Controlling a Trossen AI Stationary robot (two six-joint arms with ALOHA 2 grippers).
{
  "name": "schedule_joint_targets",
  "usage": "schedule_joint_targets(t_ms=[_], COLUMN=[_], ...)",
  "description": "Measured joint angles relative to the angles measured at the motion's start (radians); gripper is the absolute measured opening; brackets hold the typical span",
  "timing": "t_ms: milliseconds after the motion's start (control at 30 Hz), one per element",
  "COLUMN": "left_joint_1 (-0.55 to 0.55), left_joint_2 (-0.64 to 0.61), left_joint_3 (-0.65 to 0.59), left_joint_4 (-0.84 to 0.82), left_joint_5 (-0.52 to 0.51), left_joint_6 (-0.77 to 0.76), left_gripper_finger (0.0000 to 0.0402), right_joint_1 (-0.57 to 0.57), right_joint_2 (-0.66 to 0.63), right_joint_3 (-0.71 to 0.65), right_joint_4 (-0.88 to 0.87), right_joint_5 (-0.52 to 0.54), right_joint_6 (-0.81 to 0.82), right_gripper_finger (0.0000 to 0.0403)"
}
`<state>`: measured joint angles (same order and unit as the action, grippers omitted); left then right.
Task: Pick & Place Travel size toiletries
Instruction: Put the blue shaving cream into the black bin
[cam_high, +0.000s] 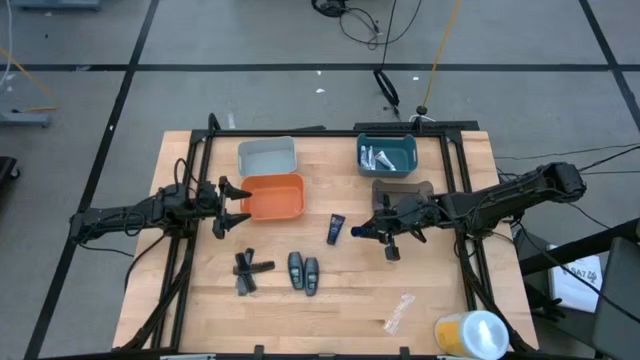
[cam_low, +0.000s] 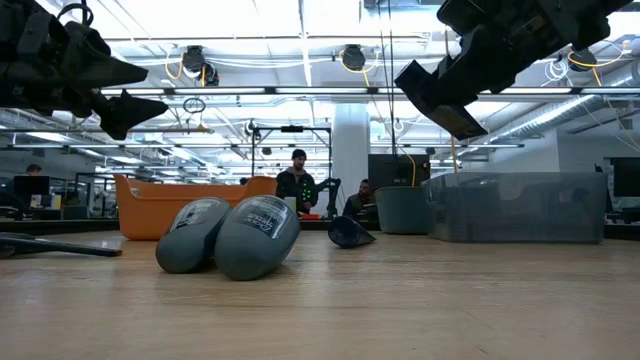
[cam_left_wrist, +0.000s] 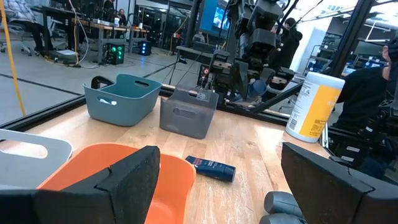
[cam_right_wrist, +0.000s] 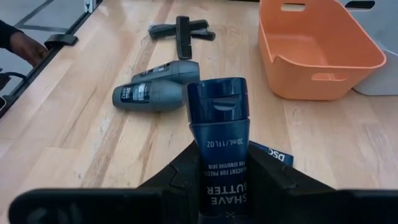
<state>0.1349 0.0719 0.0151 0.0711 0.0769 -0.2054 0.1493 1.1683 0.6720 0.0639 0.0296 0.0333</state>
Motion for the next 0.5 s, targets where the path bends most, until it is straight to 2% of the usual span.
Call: schedule_joint_targets(t_ms=[233, 500], left_joint_1=[0.0, 0.0], left_joint_2=[0.0, 0.0], left_joint_3=[0.0, 0.0], left_joint_4=[0.0, 0.0], left_joint_5=[0.0, 0.0], left_joint_6=[0.0, 0.0], left_gripper_finger=[0.0328, 0.0328], right_joint_1=[0.0, -0.02], right_joint_2=[0.0, -0.086], right_joint_3=[0.0, 0.0], right_joint_4=[-0.019, -0.185], right_joint_5=[0.007, 0.17], right_joint_6=[0.007, 0.078], right_gripper_finger=[0.0089, 0.0089])
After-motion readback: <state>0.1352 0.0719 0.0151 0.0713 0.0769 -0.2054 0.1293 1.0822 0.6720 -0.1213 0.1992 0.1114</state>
